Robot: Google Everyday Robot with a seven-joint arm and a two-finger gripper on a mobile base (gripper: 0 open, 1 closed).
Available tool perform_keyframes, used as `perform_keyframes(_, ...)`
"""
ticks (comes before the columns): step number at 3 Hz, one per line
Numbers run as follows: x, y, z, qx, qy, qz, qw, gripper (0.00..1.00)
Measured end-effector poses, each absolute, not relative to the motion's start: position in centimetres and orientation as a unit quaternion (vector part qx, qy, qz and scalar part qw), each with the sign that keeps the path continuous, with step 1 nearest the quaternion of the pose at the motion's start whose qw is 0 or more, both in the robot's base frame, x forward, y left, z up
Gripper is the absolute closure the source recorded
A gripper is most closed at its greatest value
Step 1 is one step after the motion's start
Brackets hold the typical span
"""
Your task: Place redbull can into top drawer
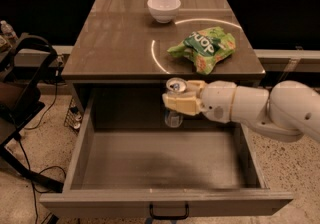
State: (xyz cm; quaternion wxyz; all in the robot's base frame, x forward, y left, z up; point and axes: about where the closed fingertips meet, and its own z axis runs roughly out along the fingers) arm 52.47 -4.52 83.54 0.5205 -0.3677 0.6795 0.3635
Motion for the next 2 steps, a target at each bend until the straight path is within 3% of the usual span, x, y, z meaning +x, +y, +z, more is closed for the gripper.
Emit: perform_keyframes(2,51.5,2.6,75.6,-0.421,0.634,0.406,0.506,1.00)
